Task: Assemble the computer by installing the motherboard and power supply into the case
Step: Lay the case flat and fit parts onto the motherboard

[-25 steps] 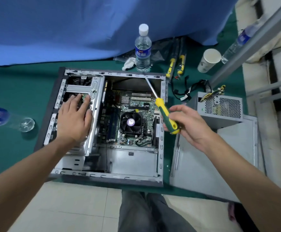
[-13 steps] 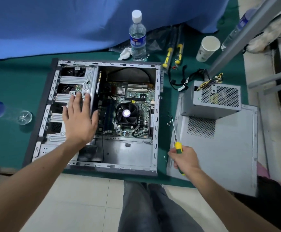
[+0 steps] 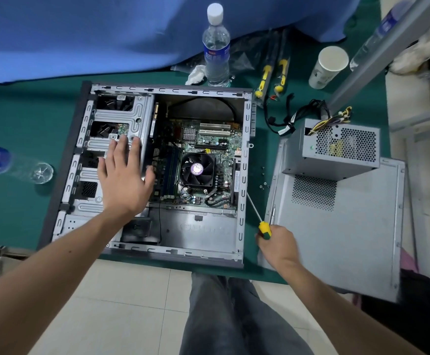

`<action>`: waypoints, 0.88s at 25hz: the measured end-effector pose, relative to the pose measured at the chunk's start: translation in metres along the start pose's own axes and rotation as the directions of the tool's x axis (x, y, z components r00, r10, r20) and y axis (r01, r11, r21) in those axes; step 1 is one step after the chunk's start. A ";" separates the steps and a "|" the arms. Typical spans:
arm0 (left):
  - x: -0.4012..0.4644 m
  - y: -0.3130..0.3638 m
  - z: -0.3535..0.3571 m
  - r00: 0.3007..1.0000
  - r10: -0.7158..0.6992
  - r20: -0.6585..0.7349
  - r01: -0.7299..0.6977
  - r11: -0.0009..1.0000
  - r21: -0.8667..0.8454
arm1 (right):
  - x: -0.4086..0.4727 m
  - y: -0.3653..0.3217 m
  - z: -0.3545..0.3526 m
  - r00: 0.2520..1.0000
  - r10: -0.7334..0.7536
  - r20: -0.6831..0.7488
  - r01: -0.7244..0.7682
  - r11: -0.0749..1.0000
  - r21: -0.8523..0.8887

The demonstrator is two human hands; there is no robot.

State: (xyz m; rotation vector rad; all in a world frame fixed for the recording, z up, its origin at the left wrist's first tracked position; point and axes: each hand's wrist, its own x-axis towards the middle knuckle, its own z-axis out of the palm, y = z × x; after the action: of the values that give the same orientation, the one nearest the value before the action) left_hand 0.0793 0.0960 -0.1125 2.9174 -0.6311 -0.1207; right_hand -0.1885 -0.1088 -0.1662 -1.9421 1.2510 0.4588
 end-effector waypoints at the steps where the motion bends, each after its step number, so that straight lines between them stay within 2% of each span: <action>1: 0.000 0.000 0.000 1.000 0.000 -0.003 0.000 1.000 -0.003 | 0.000 0.002 0.000 1.000 -0.004 -0.003 0.004 1.000 -0.013; 14: 0.001 -0.003 0.003 1.000 0.014 -0.003 -0.014 1.000 0.007 | 0.000 0.005 0.006 1.000 -0.026 -0.002 0.026 1.000 0.013; 22: -0.001 0.001 0.001 1.000 0.013 0.006 -0.013 1.000 -0.011 | -0.009 0.010 0.015 0.997 0.020 -0.080 -0.017 0.999 0.038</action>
State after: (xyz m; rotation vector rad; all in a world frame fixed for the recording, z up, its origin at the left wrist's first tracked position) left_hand 0.0781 0.0952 -0.1135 2.9034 -0.6481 -0.1305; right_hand -0.1998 -0.0947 -0.1743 -1.9360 1.3200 0.3668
